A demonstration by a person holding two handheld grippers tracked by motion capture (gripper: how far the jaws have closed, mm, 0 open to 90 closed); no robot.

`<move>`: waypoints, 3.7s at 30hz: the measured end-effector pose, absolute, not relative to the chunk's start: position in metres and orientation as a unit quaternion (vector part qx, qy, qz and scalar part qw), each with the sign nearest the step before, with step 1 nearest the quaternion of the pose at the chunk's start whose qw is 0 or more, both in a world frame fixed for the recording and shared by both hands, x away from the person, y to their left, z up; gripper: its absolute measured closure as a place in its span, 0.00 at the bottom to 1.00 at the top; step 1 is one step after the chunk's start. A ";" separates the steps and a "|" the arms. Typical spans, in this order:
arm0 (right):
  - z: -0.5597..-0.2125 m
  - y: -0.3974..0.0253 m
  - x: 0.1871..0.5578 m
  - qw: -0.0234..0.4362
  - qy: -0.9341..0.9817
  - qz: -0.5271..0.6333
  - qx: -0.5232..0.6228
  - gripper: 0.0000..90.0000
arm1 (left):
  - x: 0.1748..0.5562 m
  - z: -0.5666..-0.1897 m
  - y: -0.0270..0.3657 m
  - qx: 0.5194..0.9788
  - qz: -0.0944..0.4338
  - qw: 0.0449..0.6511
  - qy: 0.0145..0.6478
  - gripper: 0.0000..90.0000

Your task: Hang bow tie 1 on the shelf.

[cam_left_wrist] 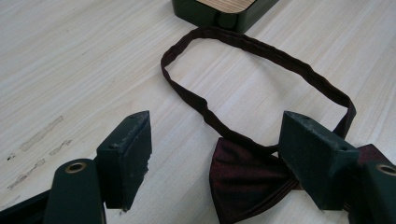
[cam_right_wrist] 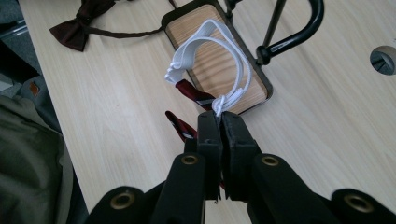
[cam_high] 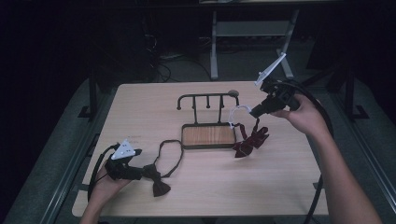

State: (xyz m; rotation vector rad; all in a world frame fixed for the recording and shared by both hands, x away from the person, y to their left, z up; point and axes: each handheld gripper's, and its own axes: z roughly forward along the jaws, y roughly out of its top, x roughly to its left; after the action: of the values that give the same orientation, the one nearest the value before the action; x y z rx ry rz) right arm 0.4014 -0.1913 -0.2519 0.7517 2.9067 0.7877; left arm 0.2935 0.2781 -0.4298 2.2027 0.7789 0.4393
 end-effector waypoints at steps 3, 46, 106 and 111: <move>-0.250 -0.191 0.406 0.019 0.936 0.252 0.246 0.96 | 0.293 -0.430 0.278 0.860 0.171 0.372 0.304 0.29; -0.260 -0.189 0.460 0.003 0.926 0.224 0.305 0.95 | 0.293 -0.429 0.277 0.860 0.168 0.377 0.301 0.29; -0.303 -0.225 0.411 -0.026 0.923 0.260 0.282 0.75 | 0.293 -0.431 0.275 0.863 0.166 0.370 0.302 0.29; -0.314 -0.229 0.405 -0.033 0.922 0.263 0.283 0.73 | 0.293 -0.431 0.275 0.864 0.166 0.368 0.301 0.29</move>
State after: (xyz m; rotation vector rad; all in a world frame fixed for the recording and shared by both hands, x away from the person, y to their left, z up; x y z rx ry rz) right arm 0.4050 -0.2293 -0.3136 0.9093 2.9573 0.8438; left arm 0.2928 0.2749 -0.4311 2.2197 0.7731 0.4252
